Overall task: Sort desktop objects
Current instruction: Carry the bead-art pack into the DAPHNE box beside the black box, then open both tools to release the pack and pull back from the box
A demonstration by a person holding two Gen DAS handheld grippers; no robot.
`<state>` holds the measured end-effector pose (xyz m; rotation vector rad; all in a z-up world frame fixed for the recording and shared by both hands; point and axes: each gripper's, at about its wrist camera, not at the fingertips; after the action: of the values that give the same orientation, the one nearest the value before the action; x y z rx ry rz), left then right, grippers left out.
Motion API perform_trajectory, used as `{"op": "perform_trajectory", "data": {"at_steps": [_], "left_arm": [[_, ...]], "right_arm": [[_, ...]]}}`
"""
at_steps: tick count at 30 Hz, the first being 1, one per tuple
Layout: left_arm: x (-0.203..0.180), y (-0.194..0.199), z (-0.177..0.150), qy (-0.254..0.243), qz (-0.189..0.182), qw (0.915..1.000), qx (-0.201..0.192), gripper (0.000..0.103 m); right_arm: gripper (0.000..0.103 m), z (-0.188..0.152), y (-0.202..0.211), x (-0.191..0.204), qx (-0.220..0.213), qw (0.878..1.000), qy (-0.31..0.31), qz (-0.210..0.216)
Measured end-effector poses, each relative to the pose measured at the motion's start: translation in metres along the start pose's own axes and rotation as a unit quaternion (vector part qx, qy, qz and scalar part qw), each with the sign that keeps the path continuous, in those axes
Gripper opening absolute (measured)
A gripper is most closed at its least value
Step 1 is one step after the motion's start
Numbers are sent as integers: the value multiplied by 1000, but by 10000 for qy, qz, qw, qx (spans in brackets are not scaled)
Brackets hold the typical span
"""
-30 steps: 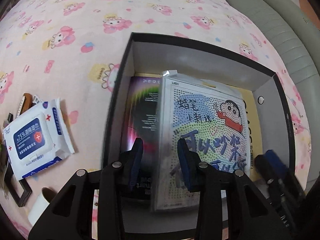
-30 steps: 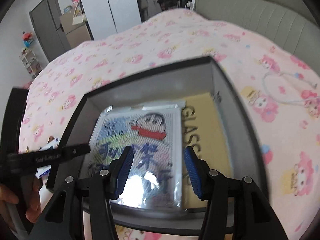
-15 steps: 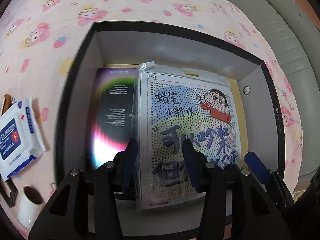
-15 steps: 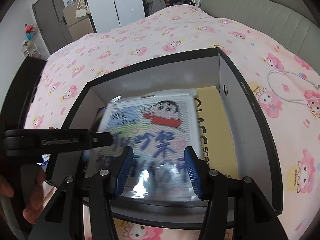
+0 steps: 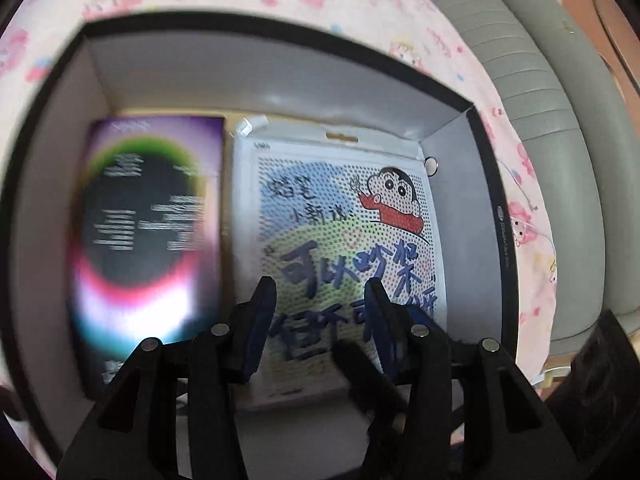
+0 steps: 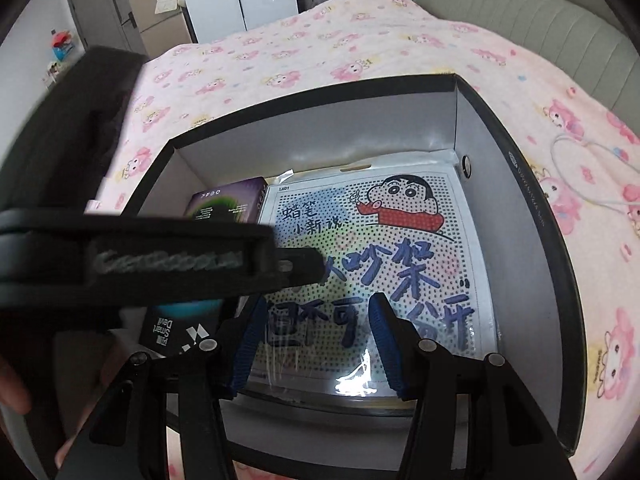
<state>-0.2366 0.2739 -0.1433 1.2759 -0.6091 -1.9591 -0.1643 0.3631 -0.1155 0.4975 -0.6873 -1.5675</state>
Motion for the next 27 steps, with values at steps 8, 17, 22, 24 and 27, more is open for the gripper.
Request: {"op": "perform_trajectory", "data": {"at_steps": [8,17,22,24,27], "left_arm": [[7,61,-6,-560,382,9955,-658,46],[10,142,-45,-1081,681,9836,-1274,42],[18,200,-66,-1004,617,9807,-1561,42],[22,224,-78,-1016,621,9780,-1715,42],[37,257,-107,-953,609,9748,-1921,42]], "right_arm": [[49,3,17,9,-135,9999,-87,46],[49,-4,68,47,-519,9983,36,255],[49,-10,99,78,-716,9955,150,606],[49,-13,111,89,-795,9940,197,726],[49,-27,131,97,-970,9922,149,775]]}}
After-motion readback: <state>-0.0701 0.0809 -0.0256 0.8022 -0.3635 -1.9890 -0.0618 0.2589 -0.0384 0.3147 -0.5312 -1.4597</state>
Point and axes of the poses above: each gripper's, at about its wrist camera, not at the fingertips, and y roughly against the way its jaws point, x to its left, z to its top, and after that the axes turned 15 degrees about -x, right-handed
